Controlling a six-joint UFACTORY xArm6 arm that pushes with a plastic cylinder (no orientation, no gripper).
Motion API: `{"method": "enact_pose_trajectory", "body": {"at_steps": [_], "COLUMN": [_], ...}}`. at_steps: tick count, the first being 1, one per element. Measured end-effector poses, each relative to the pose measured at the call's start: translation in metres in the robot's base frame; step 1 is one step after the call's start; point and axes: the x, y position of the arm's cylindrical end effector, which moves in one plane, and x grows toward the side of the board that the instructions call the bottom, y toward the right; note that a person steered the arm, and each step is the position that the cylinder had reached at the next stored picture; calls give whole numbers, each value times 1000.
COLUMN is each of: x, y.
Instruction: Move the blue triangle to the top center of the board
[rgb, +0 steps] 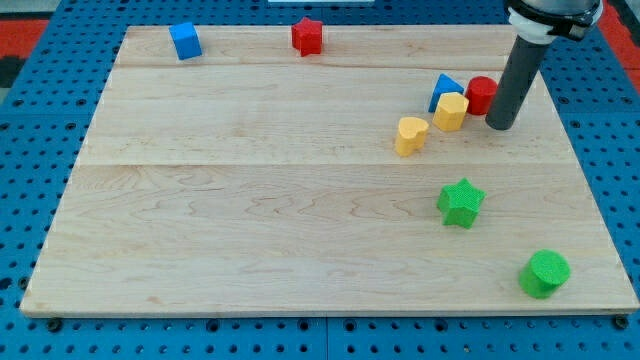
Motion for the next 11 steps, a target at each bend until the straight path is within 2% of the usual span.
{"method": "enact_pose_trajectory", "body": {"at_steps": [2,3,4,5,7,11], "x": [-80,-83,-59,-60,-117,-118], "y": [4,9,8,-40,-29,30]}}
